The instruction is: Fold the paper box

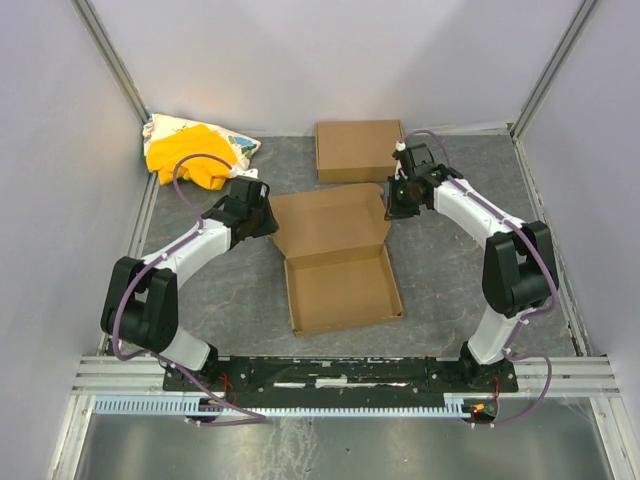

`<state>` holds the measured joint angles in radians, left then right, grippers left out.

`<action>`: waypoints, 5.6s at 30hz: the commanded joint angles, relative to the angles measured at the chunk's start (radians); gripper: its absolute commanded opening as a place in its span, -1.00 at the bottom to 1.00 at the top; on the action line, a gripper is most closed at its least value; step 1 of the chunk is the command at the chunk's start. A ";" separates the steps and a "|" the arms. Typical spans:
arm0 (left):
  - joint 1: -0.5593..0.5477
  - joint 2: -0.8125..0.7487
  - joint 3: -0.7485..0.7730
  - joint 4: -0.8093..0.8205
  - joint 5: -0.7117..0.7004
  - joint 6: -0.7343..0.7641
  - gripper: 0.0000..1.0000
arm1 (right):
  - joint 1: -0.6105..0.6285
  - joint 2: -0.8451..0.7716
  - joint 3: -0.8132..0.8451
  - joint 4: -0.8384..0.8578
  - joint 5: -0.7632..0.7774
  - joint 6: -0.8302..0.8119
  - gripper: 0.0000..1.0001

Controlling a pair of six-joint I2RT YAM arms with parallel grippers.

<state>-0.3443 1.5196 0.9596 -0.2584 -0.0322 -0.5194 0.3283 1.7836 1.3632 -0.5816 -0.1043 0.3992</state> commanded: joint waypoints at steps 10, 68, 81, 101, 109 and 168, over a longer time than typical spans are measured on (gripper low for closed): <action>-0.041 0.100 0.120 -0.054 -0.012 0.103 -0.54 | 0.042 -0.070 -0.063 -0.009 0.044 0.003 -0.97; -0.498 -0.846 -0.313 0.369 -0.610 0.374 0.39 | 0.297 -1.367 -1.326 1.111 0.467 -0.121 -0.97; -0.498 -0.581 -0.063 0.434 -0.195 0.727 0.78 | 0.299 -1.394 -1.394 1.270 0.183 -0.317 -0.97; -0.128 -0.282 0.328 0.225 0.577 0.822 0.98 | 0.303 -1.388 -1.369 1.216 0.113 -0.333 -0.97; -0.096 -0.248 0.341 0.036 0.780 0.963 0.98 | 0.304 -1.366 -1.361 1.216 0.101 -0.332 -0.97; -0.267 -0.380 0.196 0.078 0.583 0.974 -0.94 | 0.304 -1.210 -0.777 0.400 0.166 -0.167 0.99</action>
<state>-0.5392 1.1217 1.0870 -0.0792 0.5232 0.3790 0.6266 0.5655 0.5213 -0.0669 0.0265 0.2180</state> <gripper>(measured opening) 0.045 0.994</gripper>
